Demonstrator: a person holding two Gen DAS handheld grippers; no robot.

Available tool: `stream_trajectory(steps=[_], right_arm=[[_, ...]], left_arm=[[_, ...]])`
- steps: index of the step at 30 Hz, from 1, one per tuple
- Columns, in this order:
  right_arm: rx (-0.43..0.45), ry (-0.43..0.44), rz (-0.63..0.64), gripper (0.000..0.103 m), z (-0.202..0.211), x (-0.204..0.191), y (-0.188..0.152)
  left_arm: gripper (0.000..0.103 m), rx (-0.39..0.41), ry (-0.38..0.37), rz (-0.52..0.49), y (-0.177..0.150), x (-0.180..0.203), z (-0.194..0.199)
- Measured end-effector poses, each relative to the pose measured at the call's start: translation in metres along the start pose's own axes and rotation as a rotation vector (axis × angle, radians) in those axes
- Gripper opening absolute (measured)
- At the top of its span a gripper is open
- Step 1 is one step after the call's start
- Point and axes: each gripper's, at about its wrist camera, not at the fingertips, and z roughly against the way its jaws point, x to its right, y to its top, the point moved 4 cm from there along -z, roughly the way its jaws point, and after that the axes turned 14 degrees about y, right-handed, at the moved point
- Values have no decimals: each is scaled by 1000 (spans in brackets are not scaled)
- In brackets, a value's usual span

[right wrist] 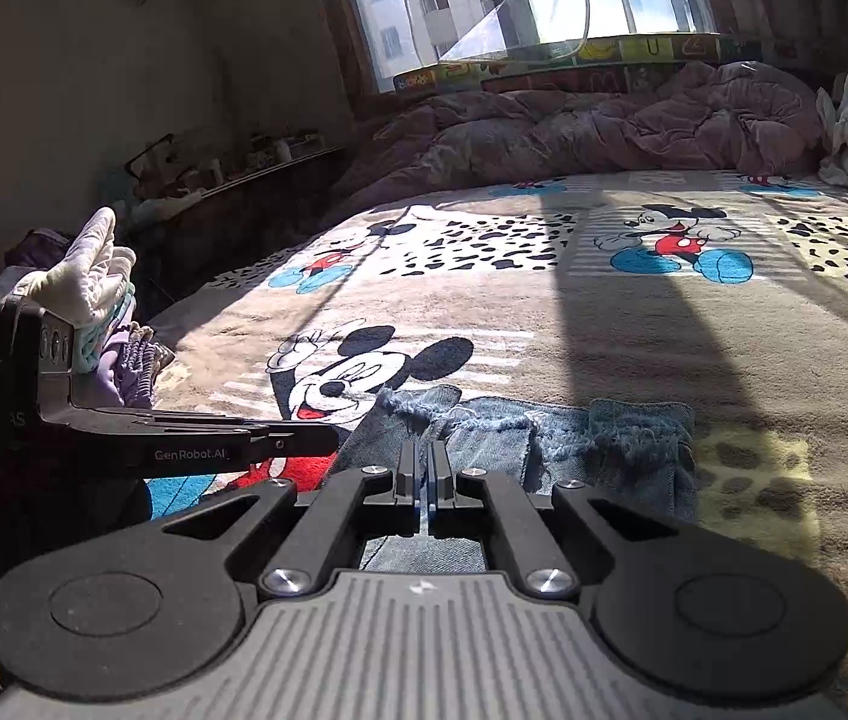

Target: Fold clothes

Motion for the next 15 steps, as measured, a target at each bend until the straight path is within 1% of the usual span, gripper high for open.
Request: stream_trajectory(steps=[2, 3, 4, 5, 7, 9, 10, 12, 14, 15], right_arm=[[-29, 74, 52, 6, 13, -34, -13], [-64, 104, 70, 6, 11, -49, -24], [-103, 125, 92, 8, 8, -63, -37], [-169, 94, 128, 10, -4, -67, -52], [-289, 27, 151, 9, -31, -60, -84], [-225, 52, 86, 9, -28, -54, -85], [-193, 64, 40, 10, -20, -52, -78], [-131, 86, -52, 10, -5, -48, -65], [-85, 89, -130, 12, 2, -39, -62], [-61, 90, -168, 15, 5, -34, -61]], left_arm=[[8, 21, 5, -13, 4, 1, 12], [8, 32, 5, -12, 6, 1, 18], [8, 39, 6, -10, 7, 1, 23], [8, 46, 7, -8, 8, 1, 30], [8, 57, -1, 3, 7, 3, 47], [8, 63, -4, -7, 3, 7, 66], [8, 64, -4, -22, -2, 10, 77], [8, 64, -16, -82, -20, 16, 106], [8, 45, -41, -105, -42, 24, 128], [8, 31, -53, -113, -53, 29, 137]])
